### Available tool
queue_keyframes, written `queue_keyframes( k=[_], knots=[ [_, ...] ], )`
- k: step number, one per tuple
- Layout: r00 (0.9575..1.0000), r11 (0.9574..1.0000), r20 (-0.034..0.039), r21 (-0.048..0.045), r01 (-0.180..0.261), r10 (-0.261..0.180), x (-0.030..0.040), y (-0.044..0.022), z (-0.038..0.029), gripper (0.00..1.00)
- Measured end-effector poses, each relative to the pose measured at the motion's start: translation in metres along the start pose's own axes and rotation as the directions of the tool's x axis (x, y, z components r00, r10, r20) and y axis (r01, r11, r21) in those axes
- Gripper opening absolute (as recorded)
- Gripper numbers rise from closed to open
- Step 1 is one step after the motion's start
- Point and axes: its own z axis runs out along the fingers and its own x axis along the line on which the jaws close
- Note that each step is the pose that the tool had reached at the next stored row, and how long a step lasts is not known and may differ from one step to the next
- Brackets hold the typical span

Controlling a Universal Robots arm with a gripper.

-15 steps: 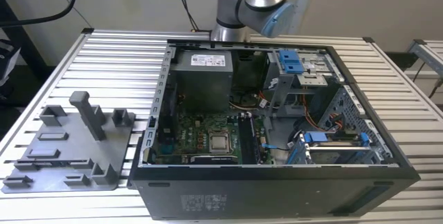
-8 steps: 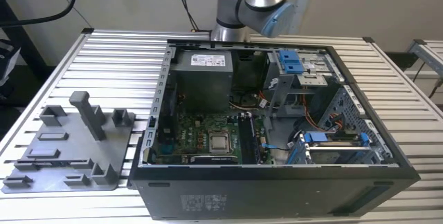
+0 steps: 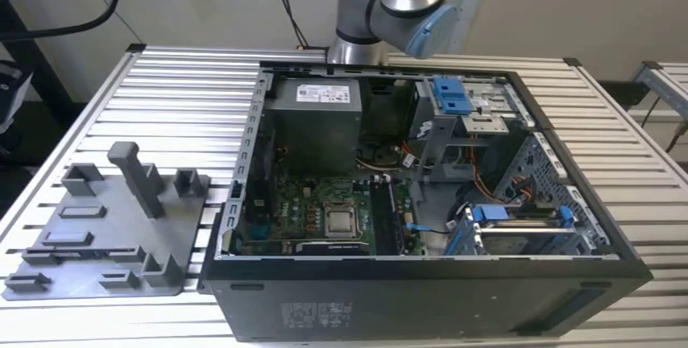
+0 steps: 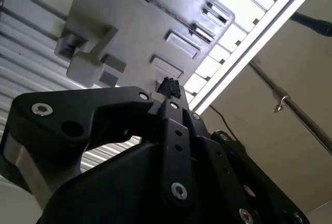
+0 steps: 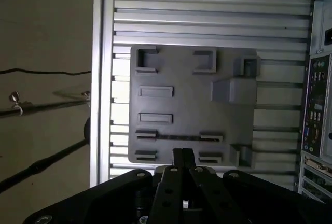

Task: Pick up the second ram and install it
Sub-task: 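Pick up the second ram and move it above second insertion slot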

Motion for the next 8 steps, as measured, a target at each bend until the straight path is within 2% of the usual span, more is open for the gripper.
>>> queue_keyframes(
  k=[8],
  knots=[
    [1.0,1.0,-0.0005,0.0002,0.01,-0.01,0.0,0.0001,0.0003,0.11]
  ],
)
